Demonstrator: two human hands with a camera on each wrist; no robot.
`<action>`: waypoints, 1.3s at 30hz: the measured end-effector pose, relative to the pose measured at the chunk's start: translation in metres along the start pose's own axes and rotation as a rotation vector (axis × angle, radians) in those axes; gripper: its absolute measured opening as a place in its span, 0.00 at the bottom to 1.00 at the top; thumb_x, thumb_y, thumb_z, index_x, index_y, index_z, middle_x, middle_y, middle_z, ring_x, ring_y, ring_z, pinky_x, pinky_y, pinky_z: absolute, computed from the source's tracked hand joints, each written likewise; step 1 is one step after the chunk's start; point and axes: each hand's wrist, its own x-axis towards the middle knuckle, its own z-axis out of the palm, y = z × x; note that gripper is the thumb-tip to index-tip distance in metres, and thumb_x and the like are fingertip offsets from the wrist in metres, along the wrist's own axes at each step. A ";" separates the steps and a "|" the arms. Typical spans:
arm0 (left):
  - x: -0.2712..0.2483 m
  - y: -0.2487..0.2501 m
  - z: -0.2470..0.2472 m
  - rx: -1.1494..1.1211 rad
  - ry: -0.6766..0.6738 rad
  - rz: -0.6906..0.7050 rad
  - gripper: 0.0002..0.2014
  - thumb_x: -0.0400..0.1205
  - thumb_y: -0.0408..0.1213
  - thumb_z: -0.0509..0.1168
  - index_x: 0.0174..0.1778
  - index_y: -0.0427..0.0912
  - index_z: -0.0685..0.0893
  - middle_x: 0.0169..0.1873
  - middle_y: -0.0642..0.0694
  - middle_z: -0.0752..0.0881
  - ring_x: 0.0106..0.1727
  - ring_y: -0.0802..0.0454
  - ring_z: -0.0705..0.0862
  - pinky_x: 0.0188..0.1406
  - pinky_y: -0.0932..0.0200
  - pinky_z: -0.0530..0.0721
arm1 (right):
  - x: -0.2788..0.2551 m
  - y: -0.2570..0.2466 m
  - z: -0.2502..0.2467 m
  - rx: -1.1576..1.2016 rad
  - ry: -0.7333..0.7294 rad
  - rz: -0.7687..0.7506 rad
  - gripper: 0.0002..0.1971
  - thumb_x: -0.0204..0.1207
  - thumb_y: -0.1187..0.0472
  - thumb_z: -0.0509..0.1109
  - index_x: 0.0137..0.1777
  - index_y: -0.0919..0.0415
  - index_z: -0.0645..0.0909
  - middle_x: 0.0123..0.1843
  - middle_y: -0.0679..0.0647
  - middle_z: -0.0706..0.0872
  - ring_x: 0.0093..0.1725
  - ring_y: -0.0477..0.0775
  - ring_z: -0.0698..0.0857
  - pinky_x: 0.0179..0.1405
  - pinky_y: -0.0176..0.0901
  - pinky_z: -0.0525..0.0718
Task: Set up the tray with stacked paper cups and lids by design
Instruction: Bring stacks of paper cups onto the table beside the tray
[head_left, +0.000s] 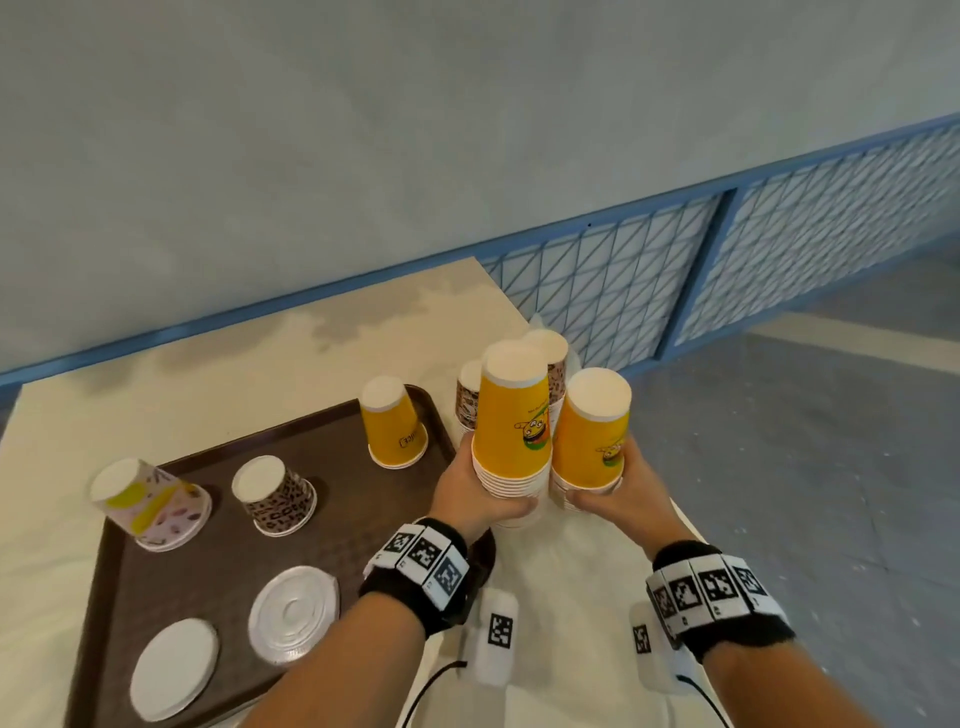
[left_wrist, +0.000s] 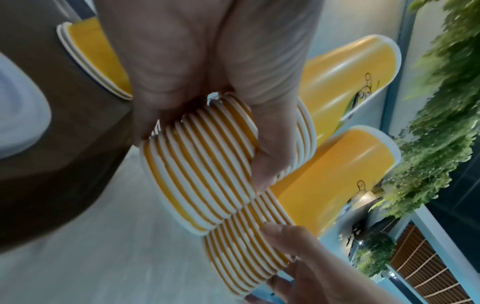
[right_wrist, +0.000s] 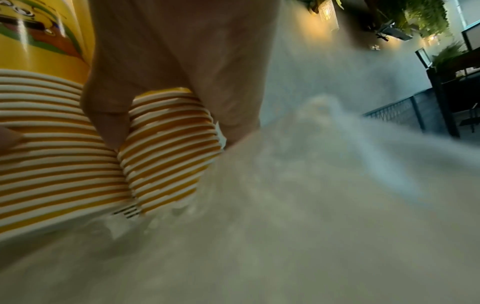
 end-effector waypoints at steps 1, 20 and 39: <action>0.004 -0.003 0.005 0.013 0.005 -0.018 0.47 0.47 0.49 0.80 0.66 0.52 0.72 0.62 0.49 0.84 0.64 0.50 0.83 0.67 0.46 0.81 | 0.004 0.004 -0.002 -0.012 0.003 0.016 0.48 0.45 0.48 0.85 0.67 0.43 0.66 0.67 0.50 0.82 0.65 0.51 0.82 0.65 0.56 0.81; 0.003 -0.013 0.015 0.324 0.021 -0.129 0.45 0.61 0.36 0.83 0.72 0.45 0.68 0.68 0.48 0.80 0.70 0.48 0.78 0.64 0.60 0.74 | 0.013 0.027 -0.001 -0.130 0.025 0.091 0.60 0.43 0.38 0.85 0.77 0.46 0.60 0.75 0.51 0.74 0.74 0.57 0.73 0.71 0.66 0.75; -0.149 0.053 -0.193 1.314 0.211 0.069 0.22 0.80 0.50 0.63 0.69 0.46 0.74 0.72 0.46 0.73 0.69 0.44 0.75 0.65 0.47 0.75 | -0.077 -0.174 0.124 -0.007 0.100 -0.909 0.20 0.72 0.54 0.71 0.63 0.53 0.74 0.61 0.45 0.75 0.63 0.45 0.74 0.64 0.27 0.69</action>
